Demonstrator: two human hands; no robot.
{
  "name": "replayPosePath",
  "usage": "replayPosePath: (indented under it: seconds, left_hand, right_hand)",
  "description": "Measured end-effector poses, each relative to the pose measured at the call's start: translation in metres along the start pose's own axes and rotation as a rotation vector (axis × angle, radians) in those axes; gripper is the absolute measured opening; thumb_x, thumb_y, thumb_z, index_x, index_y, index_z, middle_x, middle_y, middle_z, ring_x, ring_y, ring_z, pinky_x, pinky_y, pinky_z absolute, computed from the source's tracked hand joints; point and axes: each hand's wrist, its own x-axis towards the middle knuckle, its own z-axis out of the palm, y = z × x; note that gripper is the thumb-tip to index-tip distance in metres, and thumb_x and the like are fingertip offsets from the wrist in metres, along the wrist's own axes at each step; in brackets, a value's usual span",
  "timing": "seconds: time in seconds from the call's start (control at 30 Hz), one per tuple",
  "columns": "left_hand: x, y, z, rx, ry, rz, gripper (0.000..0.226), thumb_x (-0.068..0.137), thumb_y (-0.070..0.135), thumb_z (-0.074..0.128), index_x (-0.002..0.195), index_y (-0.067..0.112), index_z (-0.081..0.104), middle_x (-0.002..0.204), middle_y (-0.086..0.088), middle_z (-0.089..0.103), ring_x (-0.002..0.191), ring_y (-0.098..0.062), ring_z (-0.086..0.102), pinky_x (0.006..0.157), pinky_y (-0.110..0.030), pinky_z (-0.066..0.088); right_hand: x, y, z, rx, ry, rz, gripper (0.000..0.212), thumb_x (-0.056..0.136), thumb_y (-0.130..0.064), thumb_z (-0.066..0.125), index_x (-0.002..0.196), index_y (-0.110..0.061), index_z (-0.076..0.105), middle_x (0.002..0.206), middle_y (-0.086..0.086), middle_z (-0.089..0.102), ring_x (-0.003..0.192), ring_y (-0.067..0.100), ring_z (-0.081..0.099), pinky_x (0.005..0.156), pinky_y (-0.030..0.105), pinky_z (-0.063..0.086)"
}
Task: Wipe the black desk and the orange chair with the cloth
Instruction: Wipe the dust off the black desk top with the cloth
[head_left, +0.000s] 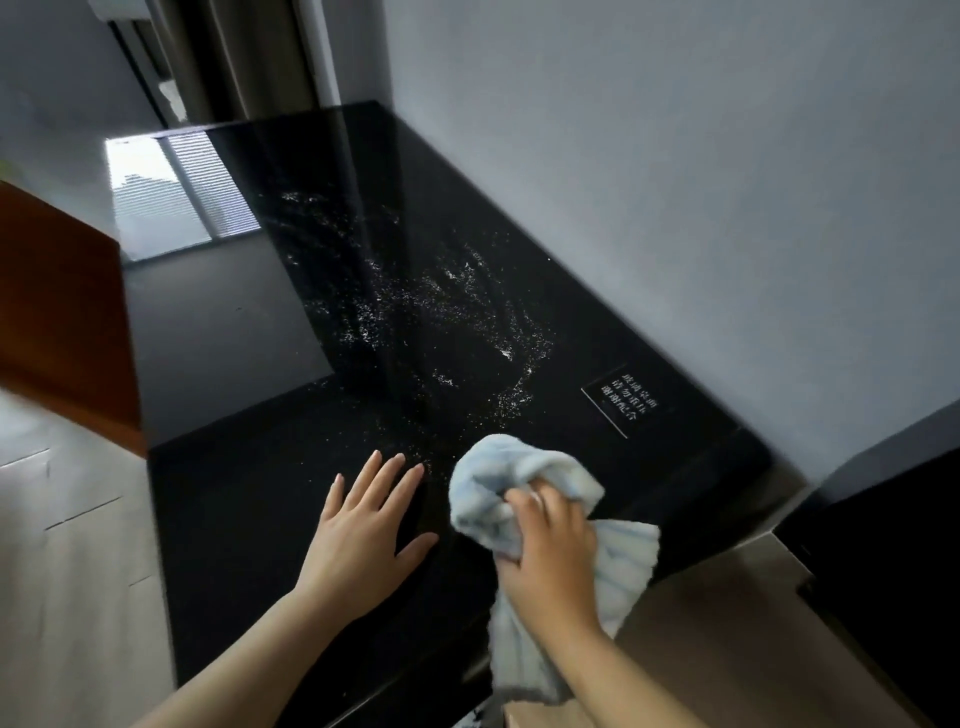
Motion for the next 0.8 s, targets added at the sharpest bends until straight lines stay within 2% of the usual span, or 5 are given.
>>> replayPosePath:
  seconds: [0.1,0.23,0.47,0.67,0.8]
  left_hand:
    - [-0.006,-0.013,-0.005,-0.012,0.013,0.008,0.074,0.090,0.061,0.037,0.149,0.033,0.003,0.158,0.010,-0.001,0.134,-0.008,-0.027,0.115,-0.036,-0.009]
    - [-0.018,-0.047,-0.015,0.017,0.011,0.021,0.076,0.089,0.064,0.033,0.149,0.033,-0.003,0.158,0.010,-0.006,0.135,-0.008,-0.028,0.114,-0.037,-0.012]
    - [-0.044,-0.109,-0.017,0.008,-0.062,-0.024,0.079,0.087,0.067,0.033,0.148,0.035,-0.007,0.158,0.009,-0.008,0.133,-0.008,-0.027,0.113,-0.039,-0.009]
    - [-0.056,-0.138,-0.014,-0.028,-0.219,0.047,0.089,0.082,0.074,0.034,0.149,0.032,-0.007,0.157,0.005,-0.014,0.139,-0.015,-0.025,0.108,-0.037,-0.016]
    - [-0.057,-0.144,-0.019,-0.063,-0.292,0.096,0.091,0.082,0.072,0.040,0.150,0.029,-0.005,0.157,0.003,-0.015,0.141,-0.018,-0.025,0.110,-0.037,-0.017]
  right_hand:
    - [0.007,0.005,-0.001,-0.025,-0.027,-0.015,0.057,0.054,-0.012,0.081,0.106,-0.017,0.058,0.104,0.010,0.063,0.085,0.038,0.061,0.058,0.045,0.050]
    - [0.025,0.032,-0.011,-0.126,0.095,0.502,0.036,0.083,-0.021,0.062,0.118,-0.013,0.054,0.129,0.009,0.050,0.115,0.035,0.043,0.078,0.046,0.042]
    - [-0.019,-0.082,0.035,0.061,-0.011,0.099,0.032,0.075,-0.021,0.064,0.106,-0.018,0.060,0.108,0.003,0.057,0.098,0.029,0.052,0.068,0.042,0.048]
    - [-0.004,-0.058,0.018,-0.066,0.160,0.628,0.031,0.084,-0.024,0.052,0.111,-0.009,0.057,0.117,0.011,0.057,0.105,0.033,0.050,0.078,0.048,0.047]
    - [-0.037,-0.134,0.057,-0.033,0.107,0.353,0.033,0.080,-0.021,0.061,0.112,-0.013,0.056,0.117,0.008,0.055,0.101,0.032,0.050,0.076,0.044,0.046]
